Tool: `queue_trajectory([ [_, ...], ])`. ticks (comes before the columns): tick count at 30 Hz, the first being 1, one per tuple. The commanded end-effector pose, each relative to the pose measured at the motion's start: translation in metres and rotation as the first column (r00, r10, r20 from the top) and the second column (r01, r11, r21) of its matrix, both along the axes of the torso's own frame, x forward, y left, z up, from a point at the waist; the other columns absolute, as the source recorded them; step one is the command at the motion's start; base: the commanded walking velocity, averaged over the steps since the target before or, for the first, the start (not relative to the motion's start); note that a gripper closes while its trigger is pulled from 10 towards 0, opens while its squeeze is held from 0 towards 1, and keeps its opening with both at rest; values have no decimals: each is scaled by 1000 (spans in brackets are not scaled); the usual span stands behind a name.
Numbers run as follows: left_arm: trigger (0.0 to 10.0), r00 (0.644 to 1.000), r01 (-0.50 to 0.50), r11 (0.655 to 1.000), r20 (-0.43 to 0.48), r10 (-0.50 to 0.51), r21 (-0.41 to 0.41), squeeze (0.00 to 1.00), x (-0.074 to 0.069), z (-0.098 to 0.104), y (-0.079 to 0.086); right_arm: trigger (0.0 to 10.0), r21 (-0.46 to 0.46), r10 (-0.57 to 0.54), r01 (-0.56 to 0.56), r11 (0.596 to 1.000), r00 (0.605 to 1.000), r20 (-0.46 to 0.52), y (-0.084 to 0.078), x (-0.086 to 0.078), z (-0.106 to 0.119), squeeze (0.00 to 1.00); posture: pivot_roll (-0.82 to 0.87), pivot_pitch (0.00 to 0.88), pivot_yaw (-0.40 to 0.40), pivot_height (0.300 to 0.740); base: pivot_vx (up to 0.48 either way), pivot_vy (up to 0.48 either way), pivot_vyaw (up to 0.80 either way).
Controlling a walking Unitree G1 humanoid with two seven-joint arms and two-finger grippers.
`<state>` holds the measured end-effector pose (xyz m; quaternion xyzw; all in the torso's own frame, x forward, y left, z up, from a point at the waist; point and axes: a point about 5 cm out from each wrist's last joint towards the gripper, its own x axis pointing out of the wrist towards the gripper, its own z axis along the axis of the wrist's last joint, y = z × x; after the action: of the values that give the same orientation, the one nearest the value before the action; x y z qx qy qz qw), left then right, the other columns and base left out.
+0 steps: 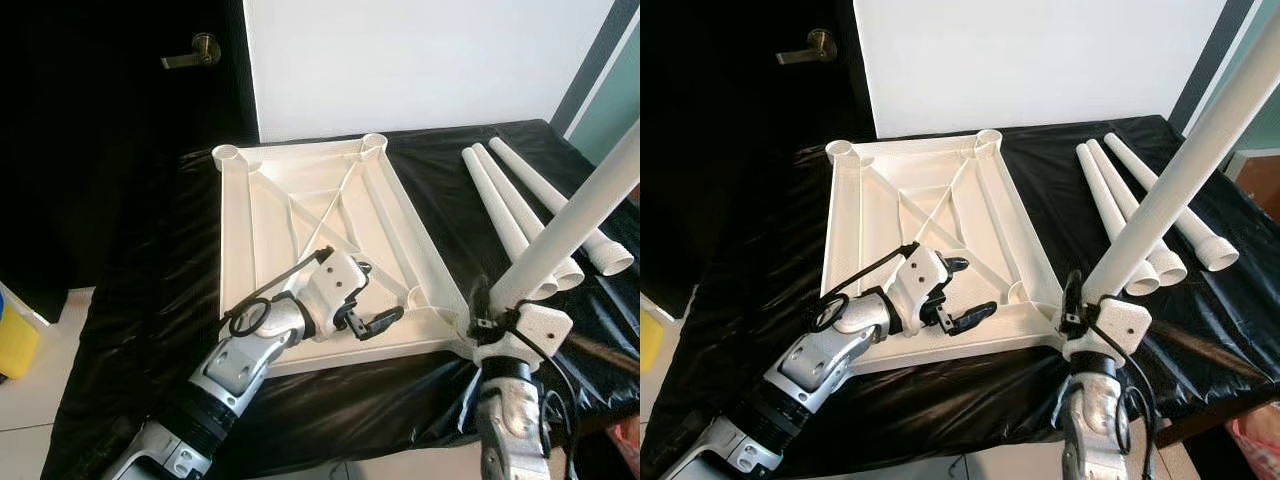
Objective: Building children table
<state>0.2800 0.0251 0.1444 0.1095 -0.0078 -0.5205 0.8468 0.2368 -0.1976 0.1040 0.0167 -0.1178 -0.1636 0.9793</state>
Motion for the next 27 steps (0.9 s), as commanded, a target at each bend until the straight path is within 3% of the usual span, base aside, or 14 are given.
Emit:
queue_trajectory([
  [1, 10000, 998, 61, 998, -10, -61, 17, 0, -2, -1, 1, 10000, 11, -54, 57, 998, 987, -153, -5, -5, -27, 0, -22, 12, 2, 740, 0, 0, 0],
  [5, 10000, 998, 59, 998, -9, -58, 17, 0, -2, -1, 1, 10000, -12, -32, 30, 999, 988, -149, 0, -2, -25, 0, -19, 8, -1, 740, 0, 0, 0],
  [10, 10000, 999, 53, 999, -2, -53, 14, 0, 0, 1, 0, 10000, -107, 39, -52, 993, 992, -121, 8, -1, -21, 0, -19, 0, -11, 740, 0, 0, 0],
  [22, 10000, 999, 54, 998, 4, -54, 13, 0, -1, 1, 0, 10000, -71, 11, -19, 997, 992, -123, -5, -12, -31, 0, -21, 0, -11, 740, 0, 0, 0],
  [26, 10000, 999, 54, 998, 4, -55, 12, 0, -1, 1, 0, 10000, -78, 11, -21, 997, 993, -118, -4, -11, -29, 0, -23, 0, -7, 740, 0, 0, 0],
  [27, 10000, 998, 59, 998, 7, -59, 10, 0, -1, 2, -1, 10000, -111, 35, -43, 993, 997, -73, -1, -7, -16, 0, -28, 0, -3, 740, 0, 0, 0],
])
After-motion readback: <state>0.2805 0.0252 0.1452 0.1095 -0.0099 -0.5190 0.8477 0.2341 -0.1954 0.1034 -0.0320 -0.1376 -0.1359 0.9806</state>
